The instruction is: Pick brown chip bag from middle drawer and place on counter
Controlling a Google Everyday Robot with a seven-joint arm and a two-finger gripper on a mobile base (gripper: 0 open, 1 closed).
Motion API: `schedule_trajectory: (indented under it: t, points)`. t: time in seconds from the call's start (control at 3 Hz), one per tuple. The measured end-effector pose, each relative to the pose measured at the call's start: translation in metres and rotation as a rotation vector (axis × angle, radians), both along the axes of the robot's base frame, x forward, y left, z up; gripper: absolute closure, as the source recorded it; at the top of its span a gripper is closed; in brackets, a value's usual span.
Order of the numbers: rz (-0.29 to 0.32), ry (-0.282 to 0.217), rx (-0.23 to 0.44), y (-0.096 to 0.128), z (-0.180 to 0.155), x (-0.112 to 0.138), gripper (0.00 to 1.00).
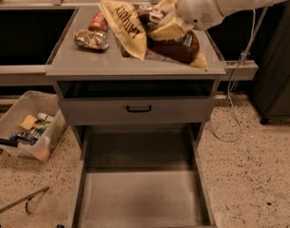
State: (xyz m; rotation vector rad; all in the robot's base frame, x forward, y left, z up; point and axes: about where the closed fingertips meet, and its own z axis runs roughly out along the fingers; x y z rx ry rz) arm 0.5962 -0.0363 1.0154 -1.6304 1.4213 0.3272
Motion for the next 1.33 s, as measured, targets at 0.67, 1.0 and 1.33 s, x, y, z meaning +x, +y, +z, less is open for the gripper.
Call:
schedule_trajectory:
  t: [0.67, 1.0, 1.33]
  points:
    - [-0.200, -0.328, -0.136, -0.061, 0.023, 0.137, 1.00]
    - [-0.277, -0.344, -0.101, -0.097, 0.007, 0.192, 1.00]
    - [-0.315, -0.283, -0.023, -0.117, -0.026, 0.230, 1.00]
